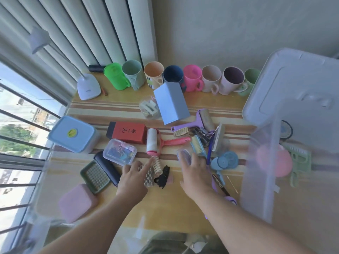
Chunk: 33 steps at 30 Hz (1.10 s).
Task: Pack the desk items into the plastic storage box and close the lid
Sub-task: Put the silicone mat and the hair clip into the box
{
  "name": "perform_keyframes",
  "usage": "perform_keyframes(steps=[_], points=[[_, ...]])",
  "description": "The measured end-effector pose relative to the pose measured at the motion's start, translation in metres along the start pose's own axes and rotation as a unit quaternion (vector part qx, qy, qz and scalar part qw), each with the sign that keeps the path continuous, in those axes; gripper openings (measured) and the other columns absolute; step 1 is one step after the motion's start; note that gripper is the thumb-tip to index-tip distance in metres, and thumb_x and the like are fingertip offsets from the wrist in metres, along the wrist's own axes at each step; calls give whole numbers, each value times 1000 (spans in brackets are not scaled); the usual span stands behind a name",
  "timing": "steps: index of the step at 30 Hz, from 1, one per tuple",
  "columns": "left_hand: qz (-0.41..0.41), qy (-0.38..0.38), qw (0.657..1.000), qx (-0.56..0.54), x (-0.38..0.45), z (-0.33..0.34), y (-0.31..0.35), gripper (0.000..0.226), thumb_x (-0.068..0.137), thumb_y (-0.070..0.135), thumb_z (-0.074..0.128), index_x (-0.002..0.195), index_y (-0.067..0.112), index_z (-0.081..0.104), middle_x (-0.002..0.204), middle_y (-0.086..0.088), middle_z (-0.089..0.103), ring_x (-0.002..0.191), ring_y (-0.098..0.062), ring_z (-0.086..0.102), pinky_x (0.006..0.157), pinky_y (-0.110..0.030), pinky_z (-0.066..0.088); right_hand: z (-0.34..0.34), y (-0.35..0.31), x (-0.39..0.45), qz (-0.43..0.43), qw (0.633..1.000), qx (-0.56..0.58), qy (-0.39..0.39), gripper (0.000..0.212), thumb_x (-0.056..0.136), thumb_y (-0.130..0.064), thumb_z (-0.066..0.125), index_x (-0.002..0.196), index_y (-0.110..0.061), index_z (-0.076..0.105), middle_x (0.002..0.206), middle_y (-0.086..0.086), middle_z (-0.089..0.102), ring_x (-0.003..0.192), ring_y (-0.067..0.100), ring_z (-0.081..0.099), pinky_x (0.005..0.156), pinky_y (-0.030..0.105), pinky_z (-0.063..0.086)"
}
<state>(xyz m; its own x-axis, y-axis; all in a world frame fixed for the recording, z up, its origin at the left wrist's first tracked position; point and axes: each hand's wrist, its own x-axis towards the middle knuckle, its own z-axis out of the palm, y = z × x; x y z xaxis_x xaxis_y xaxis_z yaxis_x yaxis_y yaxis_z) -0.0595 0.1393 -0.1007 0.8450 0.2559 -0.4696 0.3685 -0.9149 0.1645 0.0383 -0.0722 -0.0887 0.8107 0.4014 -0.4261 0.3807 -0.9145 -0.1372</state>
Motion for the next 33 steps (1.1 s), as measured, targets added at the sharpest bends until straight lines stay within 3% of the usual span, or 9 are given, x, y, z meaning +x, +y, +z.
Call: perform_keyframes(steps=[3, 8, 15, 18, 21, 24, 27, 30, 33], points=[[22, 1, 999, 27, -1, 3, 1, 127, 74, 28, 74, 157, 51, -19, 136, 6, 36, 118, -25, 33, 97, -34, 47, 9, -24, -6, -112, 993, 26, -12, 106, 86, -24, 79, 159, -44, 5, 153, 13, 24, 131, 40, 36, 101, 51, 44], [45, 7, 999, -1, 2, 8, 2, 117, 75, 21, 68, 159, 49, -9, 130, 11, 48, 114, -24, 35, 96, -34, 47, 30, -50, -4, -93, 985, 138, -48, 101, 88, -44, 77, 159, -47, 6, 140, 5, 40, 124, 35, 43, 97, 48, 50], [73, 18, 997, -27, -11, 2, -1, 90, 69, 42, 67, 153, 40, 36, 136, 16, 54, 116, -23, 36, 102, -32, 41, 21, -30, 4, -95, 970, 224, -19, 62, 83, -25, 68, 140, -46, 53, 133, -8, 55, 113, 22, 62, 85, 40, 56], [44, 29, 997, -57, -18, -13, 2, 93, 65, 53, 69, 153, 35, 42, 141, 13, 52, 130, -23, 35, 108, -37, 40, 3, -20, -2, -66, 955, 289, -14, 51, 85, -26, 70, 132, -43, 63, 125, -10, 55, 108, 16, 61, 86, 37, 54], [34, 48, 993, -99, -21, -37, 13, 97, 64, 55, 71, 154, 32, 41, 139, 7, 50, 134, -22, 37, 109, -41, 41, -32, -6, -20, -68, 929, 362, 47, 44, 93, -32, 72, 134, -45, 63, 125, -14, 61, 109, 8, 61, 92, 29, 51], [37, 73, 983, -164, -22, -72, 38, 100, 61, 58, 68, 154, 38, 36, 130, 10, 42, 124, -20, 46, 98, -40, 50, -84, 24, -49, -113, 889, 418, 152, 43, 94, -32, 69, 134, -46, 60, 121, -19, 61, 110, 2, 60, 91, 18, 47], [100, 99, 968, -206, -18, -106, 84, 99, 61, 56, 69, 152, 44, 31, 126, 16, 36, 123, -14, 43, 98, -37, 48, -131, 81, -78, -145, 869, 366, 301, 49, 90, -22, 70, 136, -36, 62, 118, -16, 61, 107, 5, 62, 90, 15, 44], [190, 128, 946, -231, -17, -132, 150, 93, 63, 56, 72, 148, 45, 36, 122, 15, 38, 120, -11, 42, 99, -31, 39, -147, 157, -101, -23, 862, 333, 382, 45, 87, -23, 73, 131, -34, 66, 118, -23, 61, 106, 6, 64, 92, 24, 49], [273, 143, 923, -230, -25, -147, 218, 93, 64, 59, 73, 149, 34, 45, 122, 7, 44, 119, -16, 45, 97, -33, 40, -127, 230, -126, 170, 847, 356, 356, 49, 86, -13, 79, 131, -31, 69, 114, -12, 65, 100, 17, 67, 89, 35, 55]])
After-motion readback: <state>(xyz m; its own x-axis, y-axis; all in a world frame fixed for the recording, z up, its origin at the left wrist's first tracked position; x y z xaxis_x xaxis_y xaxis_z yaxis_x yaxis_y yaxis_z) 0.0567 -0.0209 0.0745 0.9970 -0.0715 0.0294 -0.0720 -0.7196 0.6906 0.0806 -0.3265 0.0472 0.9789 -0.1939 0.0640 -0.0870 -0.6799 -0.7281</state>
